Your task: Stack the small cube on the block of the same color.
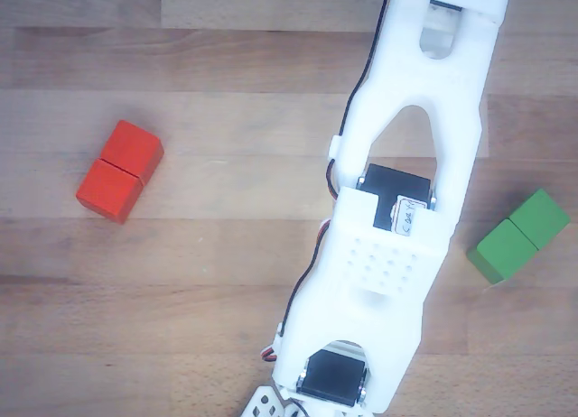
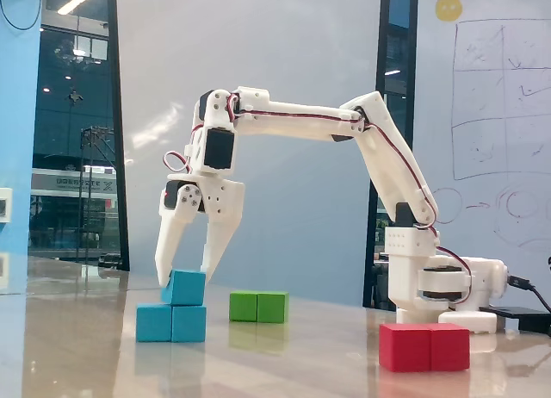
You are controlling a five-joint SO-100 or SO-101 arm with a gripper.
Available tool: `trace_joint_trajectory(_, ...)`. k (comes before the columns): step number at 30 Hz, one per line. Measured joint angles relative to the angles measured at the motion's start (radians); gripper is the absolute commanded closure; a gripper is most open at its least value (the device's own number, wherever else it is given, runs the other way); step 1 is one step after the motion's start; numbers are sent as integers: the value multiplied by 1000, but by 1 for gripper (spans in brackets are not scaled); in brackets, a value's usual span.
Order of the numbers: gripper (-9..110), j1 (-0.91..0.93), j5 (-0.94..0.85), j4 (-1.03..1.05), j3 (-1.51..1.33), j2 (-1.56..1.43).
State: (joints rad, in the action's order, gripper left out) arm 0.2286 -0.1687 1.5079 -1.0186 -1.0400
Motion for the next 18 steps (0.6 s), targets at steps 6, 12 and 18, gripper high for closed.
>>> trace_joint_trajectory(6,82,0,0,0,0,0)
trace_joint_trajectory(12,71,0,0,0,0,14)
trace_joint_trajectory(18,68,0,0,0,0,15)
